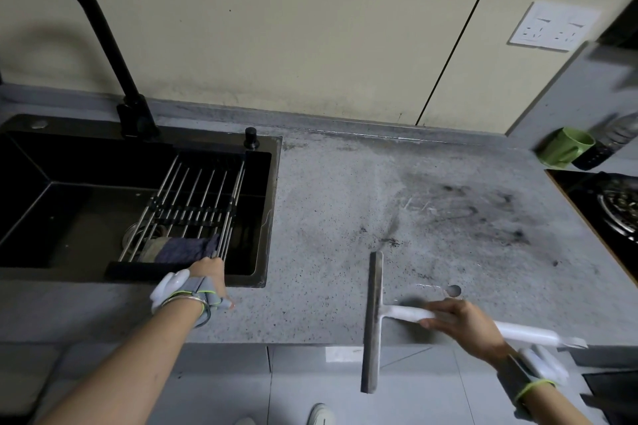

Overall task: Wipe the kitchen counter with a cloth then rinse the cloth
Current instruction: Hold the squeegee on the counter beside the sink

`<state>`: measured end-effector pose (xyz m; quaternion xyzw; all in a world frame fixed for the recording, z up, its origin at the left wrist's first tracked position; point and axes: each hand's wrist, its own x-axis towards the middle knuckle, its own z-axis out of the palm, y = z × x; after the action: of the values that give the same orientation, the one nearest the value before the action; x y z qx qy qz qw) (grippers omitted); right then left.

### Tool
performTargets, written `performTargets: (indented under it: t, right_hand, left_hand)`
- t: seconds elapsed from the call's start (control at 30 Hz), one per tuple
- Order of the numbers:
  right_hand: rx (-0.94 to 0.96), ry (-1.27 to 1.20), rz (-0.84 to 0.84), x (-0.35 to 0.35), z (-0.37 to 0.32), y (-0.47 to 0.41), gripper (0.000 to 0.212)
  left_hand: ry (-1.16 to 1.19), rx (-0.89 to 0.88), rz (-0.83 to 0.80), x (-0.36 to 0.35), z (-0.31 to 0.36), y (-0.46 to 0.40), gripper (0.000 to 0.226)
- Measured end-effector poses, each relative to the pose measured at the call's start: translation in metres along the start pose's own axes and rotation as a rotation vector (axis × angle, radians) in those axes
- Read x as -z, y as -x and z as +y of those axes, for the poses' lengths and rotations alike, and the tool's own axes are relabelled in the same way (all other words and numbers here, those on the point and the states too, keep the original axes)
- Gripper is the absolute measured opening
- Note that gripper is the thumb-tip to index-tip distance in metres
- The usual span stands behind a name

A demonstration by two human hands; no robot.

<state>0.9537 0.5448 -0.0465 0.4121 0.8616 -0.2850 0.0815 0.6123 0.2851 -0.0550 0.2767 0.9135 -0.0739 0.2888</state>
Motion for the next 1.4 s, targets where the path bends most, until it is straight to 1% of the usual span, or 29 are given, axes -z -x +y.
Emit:
performTargets:
  t: [0.33, 0.5, 0.7, 0.8, 0.93, 1.1, 1.3, 1.4]
  right_hand:
    - [0.069, -0.01, -0.049, -0.023, -0.037, -0.016, 0.034]
    - [0.131, 0.006, -0.069, -0.037, -0.067, -0.03, 0.033]
    - [0.239, 0.013, -0.065, -0.056, -0.107, -0.038, 0.032]
    - [0.252, 0.0, -0.062, -0.059, -0.115, -0.038, 0.034]
    - [0.223, -0.066, -0.038, -0.049, -0.102, -0.032, 0.036]
    - [0.13, -0.029, 0.001, -0.027, -0.06, -0.018, 0.037]
    - [0.025, -0.026, 0.017, -0.006, -0.016, -0.001, 0.034]
    - [0.017, -0.022, 0.021, -0.004, -0.006, 0.003, 0.035]
  left_hand:
    - [0.037, 0.017, -0.026, 0.0, -0.002, 0.0, 0.061]
    - [0.038, 0.03, -0.004, -0.001, -0.002, 0.002, 0.06]
    - [0.063, 0.023, -0.021, 0.0, -0.002, 0.004, 0.062]
    - [0.053, 0.018, -0.027, 0.0, -0.002, 0.004, 0.06]
    - [0.03, 0.015, -0.014, -0.001, -0.001, 0.003, 0.059]
    - [0.025, 0.004, -0.041, 0.0, 0.0, 0.002, 0.06]
    - [0.016, -0.004, -0.03, 0.002, -0.001, 0.003, 0.058]
    - [0.002, -0.004, -0.014, 0.001, 0.0, 0.004, 0.058]
